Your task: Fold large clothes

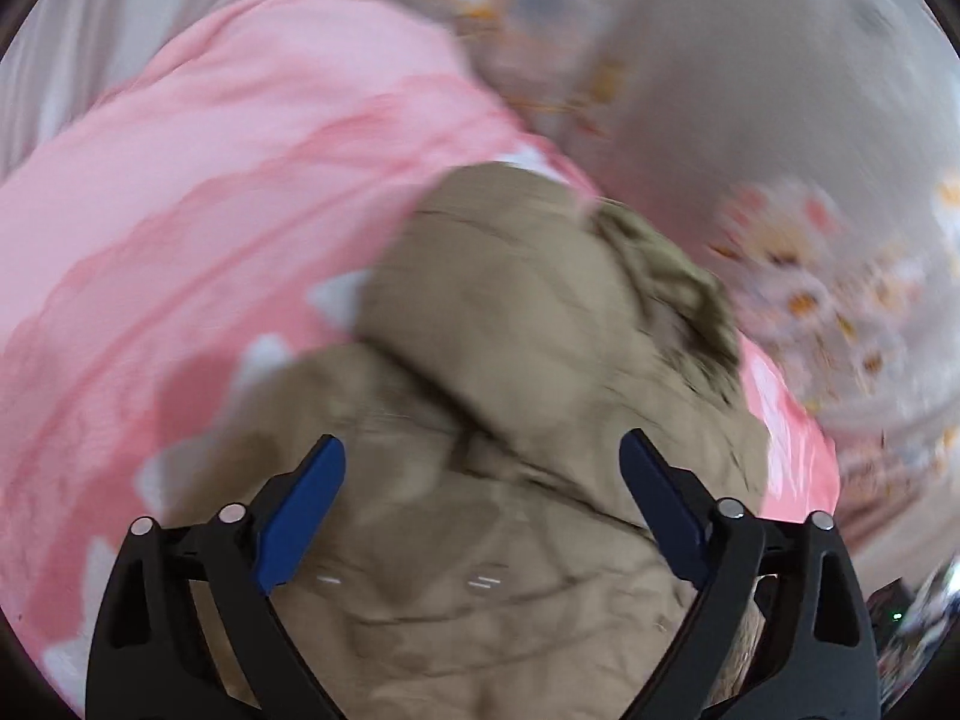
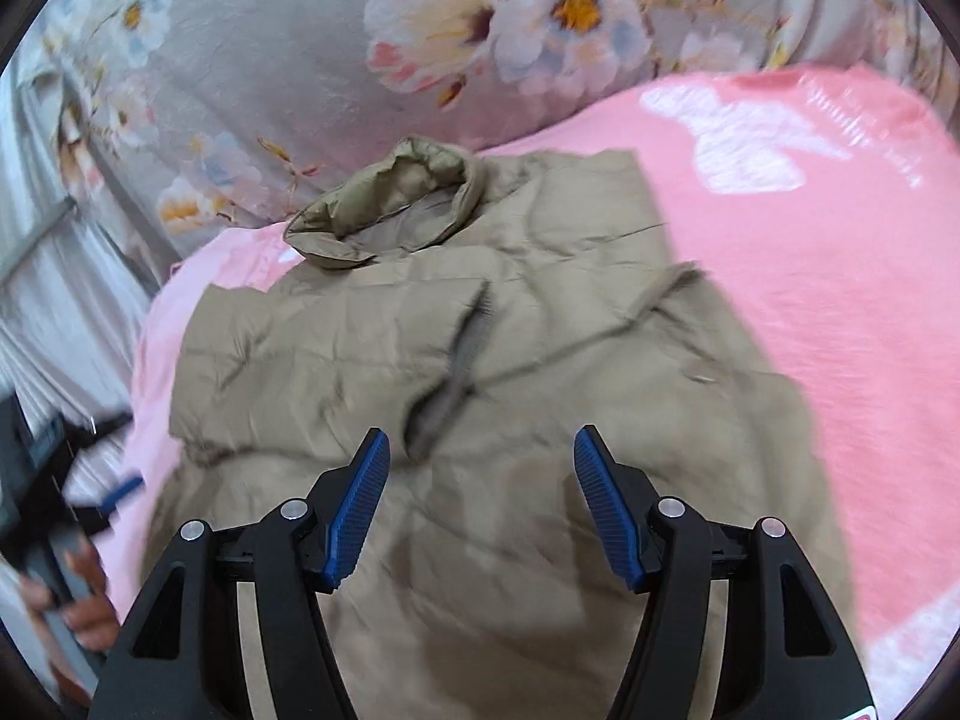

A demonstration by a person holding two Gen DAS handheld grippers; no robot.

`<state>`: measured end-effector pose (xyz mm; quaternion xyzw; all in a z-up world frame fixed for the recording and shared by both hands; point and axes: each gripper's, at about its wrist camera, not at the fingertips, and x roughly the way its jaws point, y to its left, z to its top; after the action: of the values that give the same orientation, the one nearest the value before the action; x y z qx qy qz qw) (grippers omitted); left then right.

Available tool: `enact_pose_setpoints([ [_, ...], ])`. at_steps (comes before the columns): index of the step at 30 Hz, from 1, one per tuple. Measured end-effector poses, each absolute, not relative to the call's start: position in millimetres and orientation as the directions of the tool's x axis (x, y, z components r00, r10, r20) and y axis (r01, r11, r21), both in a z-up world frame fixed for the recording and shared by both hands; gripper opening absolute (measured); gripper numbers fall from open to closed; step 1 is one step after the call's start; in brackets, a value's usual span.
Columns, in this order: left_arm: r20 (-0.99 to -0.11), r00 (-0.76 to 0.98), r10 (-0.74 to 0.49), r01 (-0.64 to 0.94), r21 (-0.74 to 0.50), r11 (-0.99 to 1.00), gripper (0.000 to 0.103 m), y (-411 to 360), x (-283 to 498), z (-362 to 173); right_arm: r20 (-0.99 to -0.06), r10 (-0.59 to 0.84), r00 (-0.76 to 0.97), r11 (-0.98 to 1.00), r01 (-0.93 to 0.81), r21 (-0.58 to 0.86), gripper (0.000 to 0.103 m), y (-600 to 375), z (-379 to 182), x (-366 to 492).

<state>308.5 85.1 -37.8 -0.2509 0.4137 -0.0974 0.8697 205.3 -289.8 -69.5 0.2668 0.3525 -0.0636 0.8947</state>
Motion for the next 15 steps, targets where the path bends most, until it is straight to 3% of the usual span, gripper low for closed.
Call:
enact_pose_setpoints([
  [4,-0.706,0.611,-0.359,-0.116,-0.528,0.841,0.084,114.7,311.7,-63.7,-0.704,0.138,0.697,0.821,0.317,0.475,0.058,-281.3,-84.9,238.6],
  [6,-0.723,0.597,-0.348,-0.105,-0.500,0.860,0.082,109.6,313.0,-73.5,-0.721,0.140,0.678,0.844,0.299,0.445,0.010,-275.2,-84.6,251.0],
  [7,-0.728,0.598,-0.334,-0.096,-0.480,0.872,0.081,105.8,312.3,-75.5,-0.720,0.144,0.678,0.849,0.289,0.442,0.003,-275.0,-80.4,255.6],
  [11,-0.744,0.610,-0.272,-0.075,-0.396,0.915,0.081,93.1,311.9,-72.0,-0.631,0.060,0.773,0.884,0.252,0.393,0.003,-287.6,-14.2,256.8],
  [15,-0.698,0.583,-0.415,-0.032,-0.530,0.847,0.081,87.4,328.0,-60.6,-0.545,-0.031,0.838,0.927,0.228,0.298,0.003,-296.1,54.4,256.4],
])
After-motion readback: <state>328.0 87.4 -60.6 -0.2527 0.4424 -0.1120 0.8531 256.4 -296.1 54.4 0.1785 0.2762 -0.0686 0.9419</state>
